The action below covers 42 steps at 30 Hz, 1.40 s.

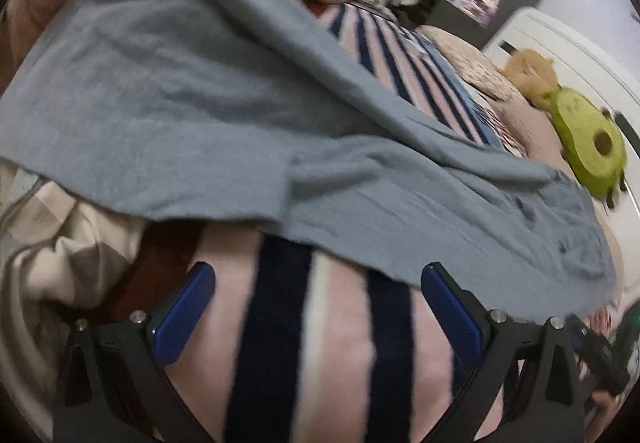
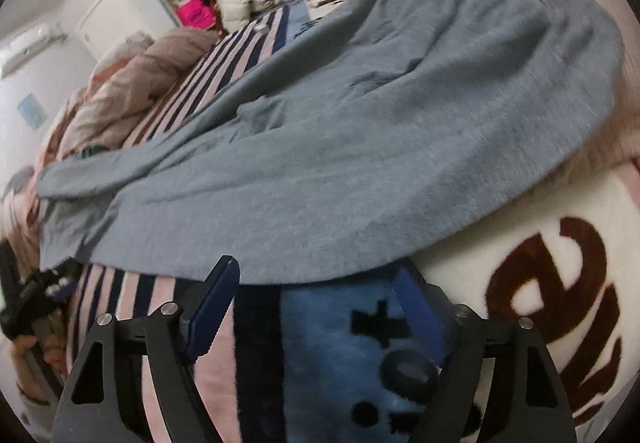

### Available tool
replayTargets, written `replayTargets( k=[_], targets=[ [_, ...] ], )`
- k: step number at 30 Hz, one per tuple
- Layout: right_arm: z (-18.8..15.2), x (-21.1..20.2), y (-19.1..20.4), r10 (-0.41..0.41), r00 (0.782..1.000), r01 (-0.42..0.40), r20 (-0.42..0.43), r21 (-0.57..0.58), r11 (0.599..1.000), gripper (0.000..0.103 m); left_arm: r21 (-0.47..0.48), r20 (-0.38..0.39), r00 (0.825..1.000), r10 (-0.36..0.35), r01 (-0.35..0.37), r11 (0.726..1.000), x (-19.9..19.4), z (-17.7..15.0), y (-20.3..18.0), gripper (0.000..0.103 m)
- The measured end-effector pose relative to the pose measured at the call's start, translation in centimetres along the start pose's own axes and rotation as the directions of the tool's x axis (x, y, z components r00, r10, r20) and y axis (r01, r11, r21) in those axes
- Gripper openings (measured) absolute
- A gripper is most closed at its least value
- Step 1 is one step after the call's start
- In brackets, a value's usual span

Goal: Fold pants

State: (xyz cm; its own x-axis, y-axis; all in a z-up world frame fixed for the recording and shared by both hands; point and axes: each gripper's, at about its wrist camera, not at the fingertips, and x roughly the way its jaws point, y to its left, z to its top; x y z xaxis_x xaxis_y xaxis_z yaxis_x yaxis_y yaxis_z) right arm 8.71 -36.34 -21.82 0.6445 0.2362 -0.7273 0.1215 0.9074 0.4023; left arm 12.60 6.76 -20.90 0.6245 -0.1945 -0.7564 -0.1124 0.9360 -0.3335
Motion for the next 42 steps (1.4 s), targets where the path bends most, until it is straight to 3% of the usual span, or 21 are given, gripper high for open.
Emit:
replayTargets(
  k=[4,7,9,11,12,14,17,25,30,36,42],
  targets=[
    [0.6,-0.4,-0.2,-0.079,0.996,0.078,0.039,0.011,0.997,0.075,-0.065,0.046,0.999,0.014,-0.011,0.998,0.3,1.4,1.4,0.097],
    [1.0,-0.3,-1.0,-0.063,0.997,0.062,0.041,0.025,0.998,0.074,-0.108,0.077,0.997,0.033,-0.024,0.994,0.4,2.4,2.5,0.083],
    [1.5,-0.3,-1.4,-0.062,0.997,0.06,0.049,0.033,0.998,0.067,-0.127,0.102,0.994,0.041,-0.027,0.992,0.1,2.9,2.8,0.072],
    [2.4,-0.2,-1.4,-0.073,0.995,0.071,0.061,0.043,0.997,0.044,-0.125,0.122,0.992,0.042,-0.027,0.992,-0.2,3.5,2.9,0.061],
    [2.8,-0.2,-1.5,-0.077,0.995,0.073,0.068,0.049,0.996,0.039,-0.122,0.129,0.99,0.051,-0.036,0.992,-0.3,3.6,3.1,0.045],
    [3.6,-0.3,-1.6,-0.079,0.994,0.076,0.074,0.047,0.996,0.02,-0.106,0.144,0.986,0.086,-0.071,0.992,-0.5,4.2,3.1,0.02],
    [4.6,-0.4,-1.3,-0.07,0.994,0.069,0.086,0.024,0.997,0.009,-0.09,0.174,0.98,0.092,-0.077,0.993,-1.3,5.1,3.4,0.004],
    [7.9,-2.8,0.7,-0.006,0.988,0.015,0.156,-0.052,0.999,0.004,0.012,0.288,0.954,0.089,-0.097,0.995,-6.3,7.5,1.8,0.001],
    [11.8,-3.3,2.3,0.022,0.983,0.001,0.181,-0.123,0.992,0.003,0.065,0.308,0.949,0.069,-0.093,0.994,-7.9,10.1,0.6,0.001],
    [16.8,-1.8,4.0,0.0,0.985,0.036,0.171,-0.203,0.978,0.003,0.101,0.285,0.954,0.093,-0.127,0.987,-6.5,14.7,-0.6,0.001],
    [21.9,2.5,4.7,-0.078,0.988,0.112,0.135,-0.273,0.955,0.003,0.094,0.236,0.96,0.15,-0.176,0.98,-1.6,19.6,-0.8,0.001]
  ],
)
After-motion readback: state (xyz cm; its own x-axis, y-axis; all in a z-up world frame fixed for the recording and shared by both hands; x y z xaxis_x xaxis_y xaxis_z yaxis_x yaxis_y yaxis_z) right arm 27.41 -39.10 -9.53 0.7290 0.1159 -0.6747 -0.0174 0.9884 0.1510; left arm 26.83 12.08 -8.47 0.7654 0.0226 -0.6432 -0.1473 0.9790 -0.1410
